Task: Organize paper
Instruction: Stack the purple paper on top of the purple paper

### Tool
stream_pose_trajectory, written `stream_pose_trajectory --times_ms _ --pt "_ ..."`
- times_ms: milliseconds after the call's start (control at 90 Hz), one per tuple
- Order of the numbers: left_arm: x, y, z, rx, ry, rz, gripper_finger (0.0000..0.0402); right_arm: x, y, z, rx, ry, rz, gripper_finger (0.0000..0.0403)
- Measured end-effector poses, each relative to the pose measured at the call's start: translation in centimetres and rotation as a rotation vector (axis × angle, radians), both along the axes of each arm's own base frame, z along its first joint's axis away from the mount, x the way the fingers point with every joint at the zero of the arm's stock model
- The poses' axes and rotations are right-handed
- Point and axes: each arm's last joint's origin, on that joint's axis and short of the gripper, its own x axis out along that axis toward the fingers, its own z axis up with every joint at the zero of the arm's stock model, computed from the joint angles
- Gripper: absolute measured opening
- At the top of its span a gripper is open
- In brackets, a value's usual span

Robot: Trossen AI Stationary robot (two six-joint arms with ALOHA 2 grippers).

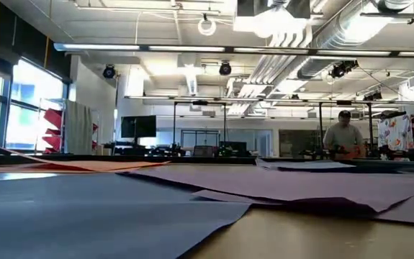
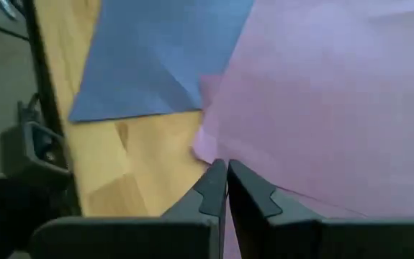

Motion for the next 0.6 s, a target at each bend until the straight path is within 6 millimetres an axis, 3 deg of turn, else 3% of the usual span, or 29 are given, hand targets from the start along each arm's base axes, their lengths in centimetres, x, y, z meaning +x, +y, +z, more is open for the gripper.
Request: stream_pose_trajectory --times_ms 267,600 --pt "5.3 4.8 -5.0 -0.032 0.233 0.151 0.0 1.4 -2.0 -0.6 0.099 0.075 -0.155 0.0001" --pt "10.0 11.1 -10.8 0.027 0.496 0.303 0.0 -4.1 -1.5 -1.6 0.14 0.345 -0.416 0.0001"
